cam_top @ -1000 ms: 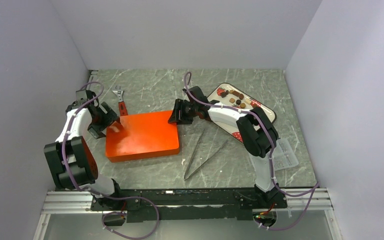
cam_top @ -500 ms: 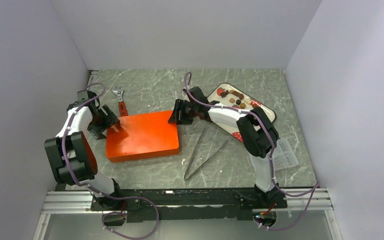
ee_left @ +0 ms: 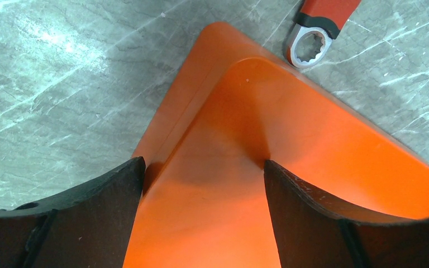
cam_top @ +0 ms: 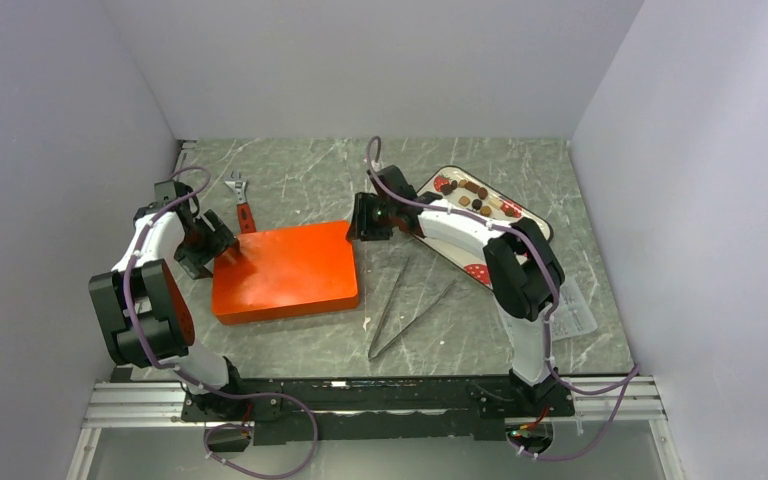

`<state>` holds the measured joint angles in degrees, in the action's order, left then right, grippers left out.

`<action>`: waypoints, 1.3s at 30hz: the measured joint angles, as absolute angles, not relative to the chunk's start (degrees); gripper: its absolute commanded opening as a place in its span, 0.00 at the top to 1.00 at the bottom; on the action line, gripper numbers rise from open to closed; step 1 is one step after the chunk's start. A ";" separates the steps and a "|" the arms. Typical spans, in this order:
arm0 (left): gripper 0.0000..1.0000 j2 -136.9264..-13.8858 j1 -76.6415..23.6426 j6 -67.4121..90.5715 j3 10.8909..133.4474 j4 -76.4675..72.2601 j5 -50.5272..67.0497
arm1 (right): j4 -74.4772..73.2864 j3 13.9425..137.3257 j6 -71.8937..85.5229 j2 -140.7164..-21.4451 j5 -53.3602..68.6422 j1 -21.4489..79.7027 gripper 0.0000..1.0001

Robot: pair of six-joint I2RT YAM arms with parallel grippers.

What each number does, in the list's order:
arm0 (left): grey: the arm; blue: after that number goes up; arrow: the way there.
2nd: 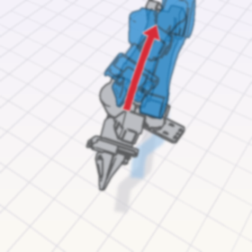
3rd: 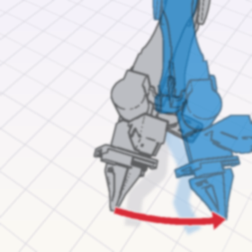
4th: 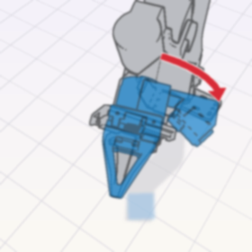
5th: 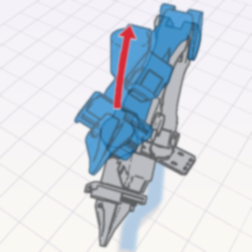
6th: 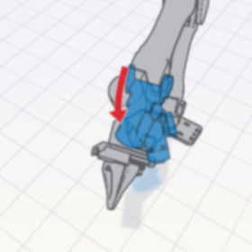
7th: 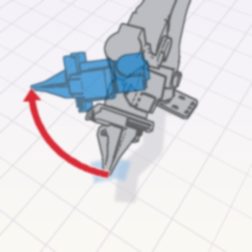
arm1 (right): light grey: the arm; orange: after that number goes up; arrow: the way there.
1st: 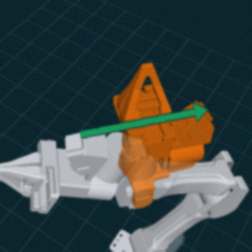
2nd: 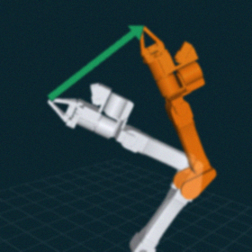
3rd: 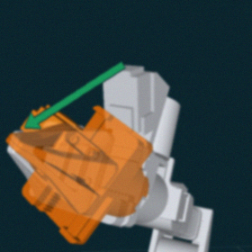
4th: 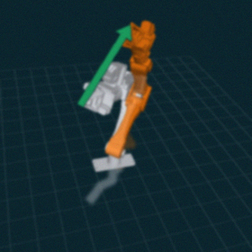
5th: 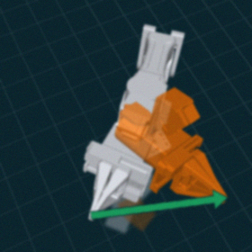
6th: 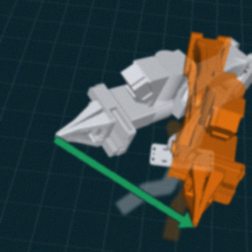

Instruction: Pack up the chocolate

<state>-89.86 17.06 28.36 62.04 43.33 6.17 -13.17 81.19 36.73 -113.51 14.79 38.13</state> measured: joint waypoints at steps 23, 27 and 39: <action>0.19 -90.72 17.06 28.14 62.98 43.97 6.13 | -21.39 101.49 32.51 -124.77 -1.30 42.85 1.00; 0.18 -90.72 17.06 28.10 63.02 44.01 6.11 | -21.10 101.16 32.45 -124.55 -1.52 42.85 1.00; 0.03 -88.31 15.92 25.30 70.94 45.41 -0.34 | -26.46 104.66 30.81 -124.49 0.32 42.72 0.90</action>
<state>-88.31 15.92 25.30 70.94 45.41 -0.34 -26.46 104.66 30.81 -124.49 0.32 42.72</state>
